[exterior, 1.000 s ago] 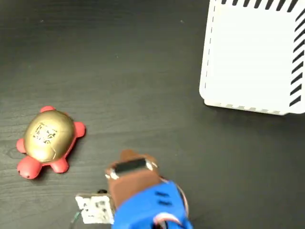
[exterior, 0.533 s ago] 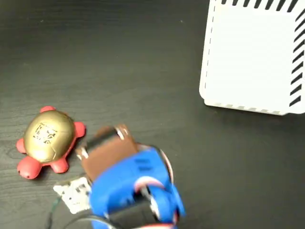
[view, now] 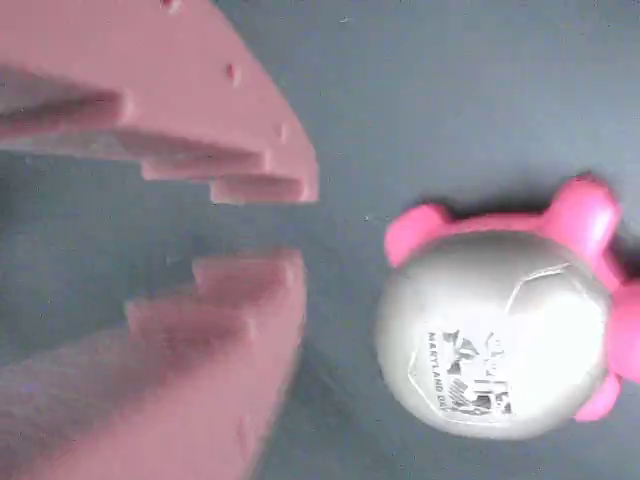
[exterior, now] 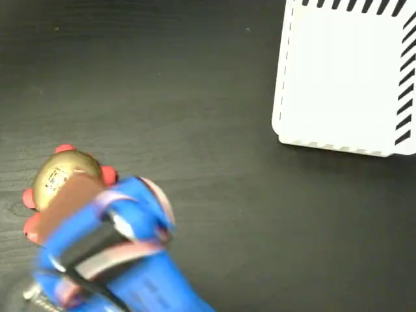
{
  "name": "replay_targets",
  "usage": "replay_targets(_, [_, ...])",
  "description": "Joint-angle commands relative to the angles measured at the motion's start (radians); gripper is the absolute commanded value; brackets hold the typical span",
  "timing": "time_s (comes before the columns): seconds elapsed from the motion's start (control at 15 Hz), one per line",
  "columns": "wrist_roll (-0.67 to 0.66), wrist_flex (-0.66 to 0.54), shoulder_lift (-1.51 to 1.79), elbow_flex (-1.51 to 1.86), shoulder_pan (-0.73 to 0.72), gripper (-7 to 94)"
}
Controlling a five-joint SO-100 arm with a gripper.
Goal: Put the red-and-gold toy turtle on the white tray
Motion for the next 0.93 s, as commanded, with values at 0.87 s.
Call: replay_targets(0.87, [-0.041, -0.166, -0.586, -0.140, 0.009, 62])
